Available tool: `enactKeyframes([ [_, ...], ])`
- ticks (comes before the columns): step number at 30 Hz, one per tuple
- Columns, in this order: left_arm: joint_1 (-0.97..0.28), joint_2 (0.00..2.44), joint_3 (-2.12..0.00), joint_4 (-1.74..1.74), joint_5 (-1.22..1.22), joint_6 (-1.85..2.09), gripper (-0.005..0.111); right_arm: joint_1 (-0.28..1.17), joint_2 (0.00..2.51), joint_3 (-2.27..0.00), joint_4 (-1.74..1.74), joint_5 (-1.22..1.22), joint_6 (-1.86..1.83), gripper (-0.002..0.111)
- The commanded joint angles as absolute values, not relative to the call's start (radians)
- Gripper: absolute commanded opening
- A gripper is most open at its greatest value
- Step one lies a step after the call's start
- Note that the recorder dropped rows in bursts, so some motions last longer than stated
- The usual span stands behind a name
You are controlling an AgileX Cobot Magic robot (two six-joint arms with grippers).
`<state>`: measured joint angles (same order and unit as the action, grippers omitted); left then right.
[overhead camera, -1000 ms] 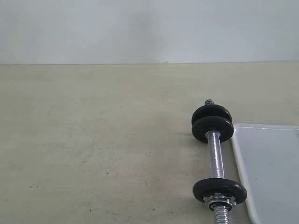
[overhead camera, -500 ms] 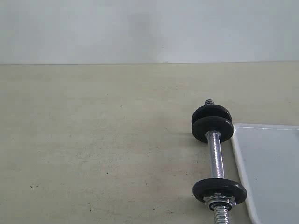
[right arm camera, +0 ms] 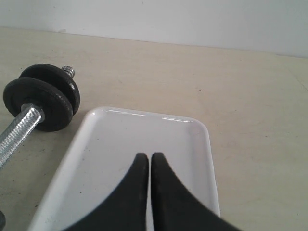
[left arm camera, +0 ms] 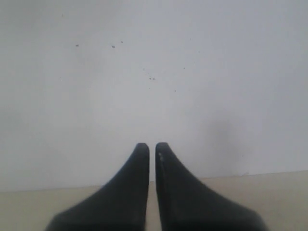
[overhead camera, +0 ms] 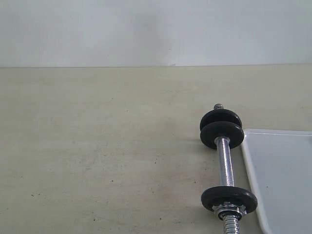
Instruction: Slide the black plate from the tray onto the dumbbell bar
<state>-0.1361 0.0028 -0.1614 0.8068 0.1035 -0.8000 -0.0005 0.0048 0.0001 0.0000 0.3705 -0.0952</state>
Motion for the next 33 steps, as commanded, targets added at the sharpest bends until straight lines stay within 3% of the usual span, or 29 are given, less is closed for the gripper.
enactKeyframes([
  [1, -0.133, 0.000, -0.138, 0.800, 0.161, -0.806, 0.004, -0.008, 0.000, 0.000, 0.000, 0.365, -0.100, 0.000],
  [11, -0.133, 0.000, -0.071, 0.798, 0.191, -0.806, 0.004, -0.008, 0.000, 0.000, 0.000, 0.350, -0.098, 0.000],
  [22, -0.133, 0.000, -0.045, 0.197, 0.243, -0.791, 0.004, -0.008, 0.000, 0.000, 0.000, 0.350, -0.096, 0.000],
  [33, -0.133, 0.000, -0.045, 0.118, 0.251, -0.791, 0.004, -0.008, 0.000, 0.000, 0.000, 0.350, -0.096, 0.000],
])
